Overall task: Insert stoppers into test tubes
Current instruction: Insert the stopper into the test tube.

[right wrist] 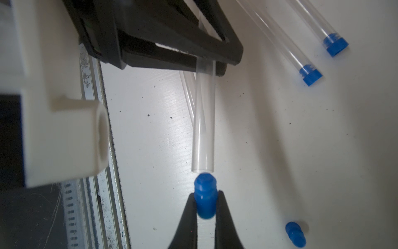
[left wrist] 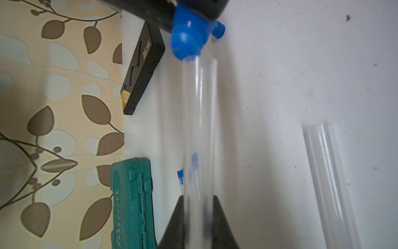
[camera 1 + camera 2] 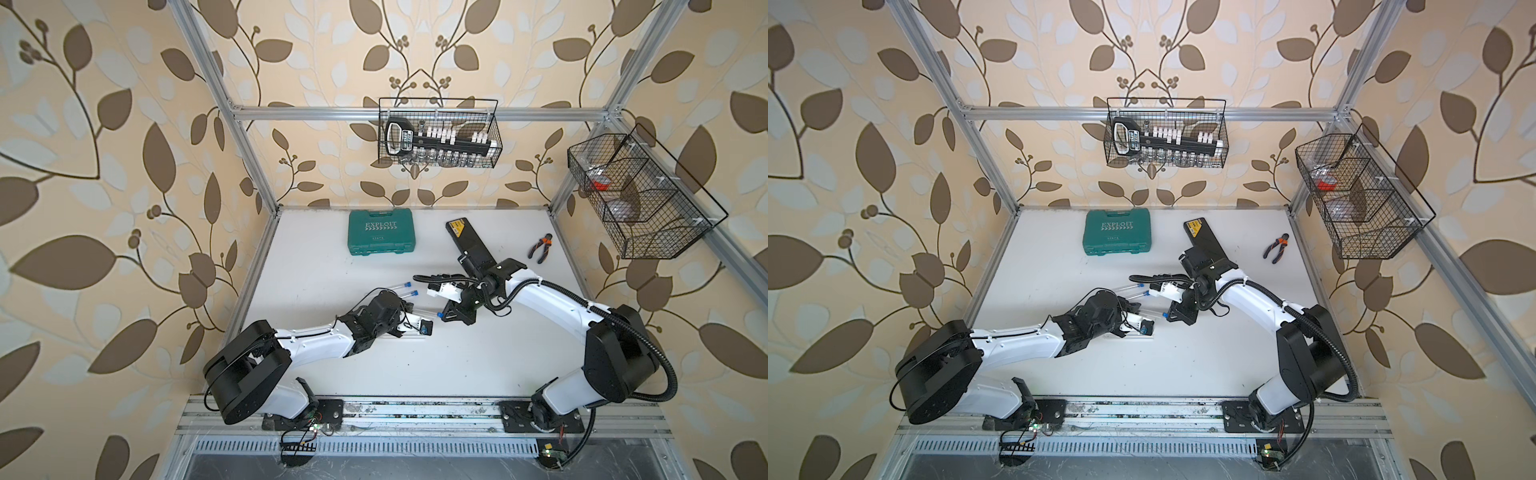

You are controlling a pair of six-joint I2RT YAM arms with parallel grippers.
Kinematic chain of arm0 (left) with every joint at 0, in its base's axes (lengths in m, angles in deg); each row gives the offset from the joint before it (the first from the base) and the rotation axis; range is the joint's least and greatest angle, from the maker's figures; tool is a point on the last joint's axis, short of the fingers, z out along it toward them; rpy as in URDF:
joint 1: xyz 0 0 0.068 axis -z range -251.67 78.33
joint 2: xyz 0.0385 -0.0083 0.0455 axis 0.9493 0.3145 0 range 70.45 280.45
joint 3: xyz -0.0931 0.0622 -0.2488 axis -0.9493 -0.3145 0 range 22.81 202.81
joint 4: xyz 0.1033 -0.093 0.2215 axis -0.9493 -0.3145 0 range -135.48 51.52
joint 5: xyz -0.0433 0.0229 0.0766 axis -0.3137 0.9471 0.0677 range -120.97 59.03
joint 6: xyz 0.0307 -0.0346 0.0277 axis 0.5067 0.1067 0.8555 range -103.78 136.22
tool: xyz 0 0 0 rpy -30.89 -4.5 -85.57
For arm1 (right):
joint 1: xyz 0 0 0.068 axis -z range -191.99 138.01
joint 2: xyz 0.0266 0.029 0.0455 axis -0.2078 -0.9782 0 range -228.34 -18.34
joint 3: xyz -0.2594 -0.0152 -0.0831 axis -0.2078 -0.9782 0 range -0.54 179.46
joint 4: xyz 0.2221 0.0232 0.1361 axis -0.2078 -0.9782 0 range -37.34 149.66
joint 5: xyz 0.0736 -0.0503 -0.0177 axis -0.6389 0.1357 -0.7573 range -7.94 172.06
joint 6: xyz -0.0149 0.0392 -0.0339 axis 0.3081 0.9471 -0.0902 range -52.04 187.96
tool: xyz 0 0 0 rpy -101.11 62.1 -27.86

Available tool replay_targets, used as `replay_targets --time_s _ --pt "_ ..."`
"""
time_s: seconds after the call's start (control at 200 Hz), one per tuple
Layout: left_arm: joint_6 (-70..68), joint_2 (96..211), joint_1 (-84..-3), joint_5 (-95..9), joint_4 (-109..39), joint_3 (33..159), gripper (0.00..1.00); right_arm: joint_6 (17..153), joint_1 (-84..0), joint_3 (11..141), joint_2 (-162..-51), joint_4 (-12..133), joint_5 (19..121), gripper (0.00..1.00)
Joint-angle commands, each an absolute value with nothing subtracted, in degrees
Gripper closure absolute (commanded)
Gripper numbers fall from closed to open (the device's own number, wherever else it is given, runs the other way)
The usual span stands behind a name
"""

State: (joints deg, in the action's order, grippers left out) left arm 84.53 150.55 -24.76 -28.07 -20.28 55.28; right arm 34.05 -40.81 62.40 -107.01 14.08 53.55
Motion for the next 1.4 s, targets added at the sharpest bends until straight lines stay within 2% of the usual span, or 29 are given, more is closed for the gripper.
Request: replay_targets --time_s 0.0,0.74,1.025,1.399 --pt "82.76 149.06 -24.47 -30.12 -18.52 56.37 1.0 32.92 -41.28 62.31 -107.73 12.71 52.62 0.9" --pt "85.59 149.19 -23.58 -30.16 -21.06 58.39 1.0 33.02 -42.12 64.06 -109.19 11.19 53.63 0.91" --pt "93.54 148.94 -20.63 -27.86 -20.63 57.79 1.0 32.72 -42.94 68.7 -110.98 8.69 53.76 0.95" --pt "95.54 147.06 -19.42 -30.34 -18.47 56.29 1.0 35.36 -43.02 73.19 -111.17 10.88 50.53 1.0"
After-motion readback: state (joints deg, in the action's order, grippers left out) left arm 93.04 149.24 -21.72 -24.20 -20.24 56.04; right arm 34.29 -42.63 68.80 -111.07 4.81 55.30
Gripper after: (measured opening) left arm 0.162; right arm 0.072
